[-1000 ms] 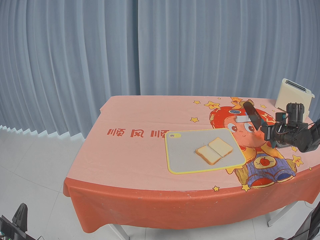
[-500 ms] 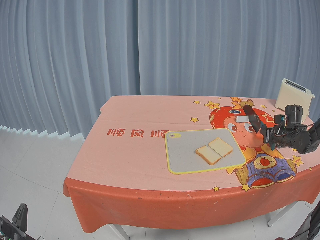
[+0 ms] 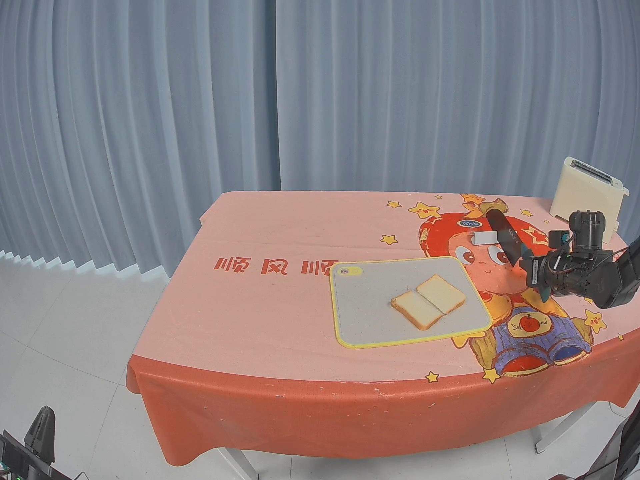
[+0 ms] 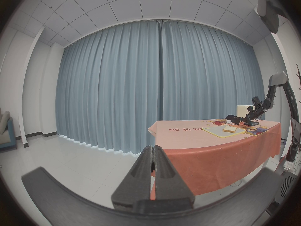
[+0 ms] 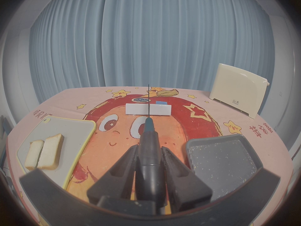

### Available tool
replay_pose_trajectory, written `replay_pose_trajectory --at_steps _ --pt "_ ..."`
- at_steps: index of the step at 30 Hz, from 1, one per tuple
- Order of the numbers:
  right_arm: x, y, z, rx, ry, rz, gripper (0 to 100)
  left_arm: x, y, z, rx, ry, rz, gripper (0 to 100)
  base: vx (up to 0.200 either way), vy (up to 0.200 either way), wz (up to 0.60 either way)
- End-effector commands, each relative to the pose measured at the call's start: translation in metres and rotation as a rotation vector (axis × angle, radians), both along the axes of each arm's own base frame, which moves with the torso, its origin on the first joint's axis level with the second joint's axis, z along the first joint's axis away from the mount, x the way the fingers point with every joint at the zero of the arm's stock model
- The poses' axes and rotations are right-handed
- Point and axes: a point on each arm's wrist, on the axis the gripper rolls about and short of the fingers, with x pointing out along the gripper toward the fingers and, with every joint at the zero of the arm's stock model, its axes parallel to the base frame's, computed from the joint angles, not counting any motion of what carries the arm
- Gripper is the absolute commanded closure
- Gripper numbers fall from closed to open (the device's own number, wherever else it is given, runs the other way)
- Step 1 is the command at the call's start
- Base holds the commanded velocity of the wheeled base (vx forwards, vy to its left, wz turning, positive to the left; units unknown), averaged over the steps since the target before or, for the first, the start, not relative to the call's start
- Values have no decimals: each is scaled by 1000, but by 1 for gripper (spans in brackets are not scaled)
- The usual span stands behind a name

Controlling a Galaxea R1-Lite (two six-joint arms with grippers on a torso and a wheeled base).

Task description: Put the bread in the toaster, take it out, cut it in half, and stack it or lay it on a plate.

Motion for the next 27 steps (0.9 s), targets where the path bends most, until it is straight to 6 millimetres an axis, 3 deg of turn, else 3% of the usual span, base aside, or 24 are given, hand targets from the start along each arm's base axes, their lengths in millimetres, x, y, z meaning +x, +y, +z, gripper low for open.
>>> replay_pose_trajectory --at_steps 1,3,4,17,27 --pt "0 0 -2 0 6 1 100 1 0 -5 0 16 0 100 0 0 0" --pt "0 0 -2 0 6 1 100 1 0 -5 0 16 0 100 0 0 0" --pt "0 0 -2 0 6 1 0 1 0 -5 0 16 0 100 0 0 0" --pt "-7 2 -3 2 12 4 0 1 0 -5 0 16 0 100 0 0 0" --pt "-13 1 17 -20 -78 -52 0 1 0 -5 0 16 0 100 0 0 0"
